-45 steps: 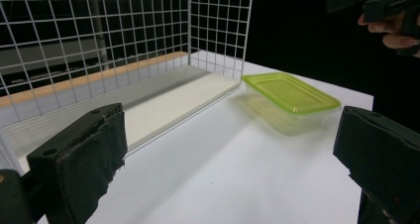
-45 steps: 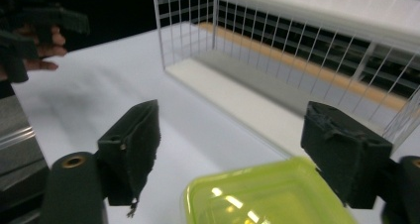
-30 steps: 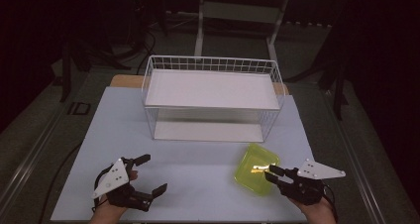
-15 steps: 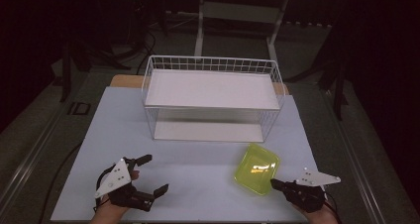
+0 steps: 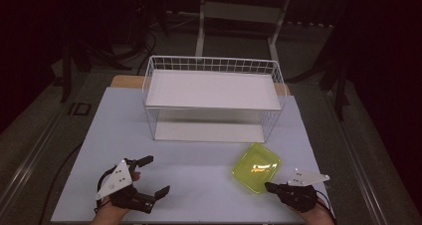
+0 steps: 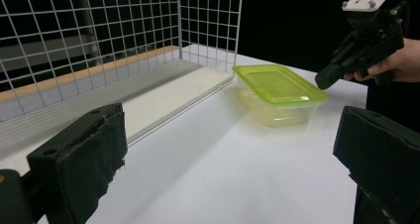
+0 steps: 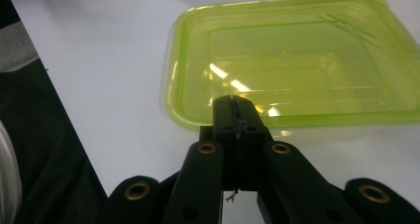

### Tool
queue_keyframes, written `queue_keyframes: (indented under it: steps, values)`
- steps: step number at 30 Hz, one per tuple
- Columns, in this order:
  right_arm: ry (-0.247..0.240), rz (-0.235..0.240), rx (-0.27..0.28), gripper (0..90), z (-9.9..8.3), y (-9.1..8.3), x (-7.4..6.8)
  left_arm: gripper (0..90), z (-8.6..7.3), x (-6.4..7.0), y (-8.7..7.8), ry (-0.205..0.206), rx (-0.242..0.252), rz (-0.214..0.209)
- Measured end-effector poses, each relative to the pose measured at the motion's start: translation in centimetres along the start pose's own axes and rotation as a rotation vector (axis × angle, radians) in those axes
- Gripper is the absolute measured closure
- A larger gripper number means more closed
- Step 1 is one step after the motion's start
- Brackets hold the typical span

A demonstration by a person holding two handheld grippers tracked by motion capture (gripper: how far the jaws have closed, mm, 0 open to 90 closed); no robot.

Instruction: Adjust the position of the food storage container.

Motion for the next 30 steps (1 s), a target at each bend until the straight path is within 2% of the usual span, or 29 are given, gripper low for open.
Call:
queue_keyframes:
  steps: [11, 13, 18, 22, 26, 30]
  values:
    - [-0.03, 0.035, -0.023, 90.0, 1.3, 1.7, -0.4, 0.7, 0.0, 0.2, 0.0, -0.003, -0.001, -0.005]
    - [-0.038, 0.027, -0.033, 90.0, 1.5, 2.0, -0.4, 0.7, 0.0, 0.2, 0.0, -0.004, -0.002, -0.006]
    - [-0.042, 0.05, -0.047, 90.0, 1.7, 3.5, -0.7, 0.7, 0.0, 0.2, 0.0, -0.004, -0.002, -0.007]
    - [-0.043, 0.059, -0.037, 89.9, 1.9, 3.4, -0.9, 0.7, 0.0, 0.3, -0.1, -0.004, 0.001, -0.009]
    - [-0.026, 0.049, -0.024, 90.0, 1.9, 2.3, -0.7, 0.7, -0.1, 0.2, -0.1, -0.006, 0.001, -0.008]
    - [-0.018, 0.029, -0.037, 90.0, 1.0, 1.3, -0.2, 0.7, -0.1, 0.3, 0.0, -0.005, -0.002, -0.009]
Point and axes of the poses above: each handheld gripper's, and its own axes: y roughly forward along the jaws, z roughly out of its top, x roughly to its right, the point moved 6 cm from there along y, roughly forward along the jaws, and after that the axes turned 12 degrees about x, right-handed, at the moved point
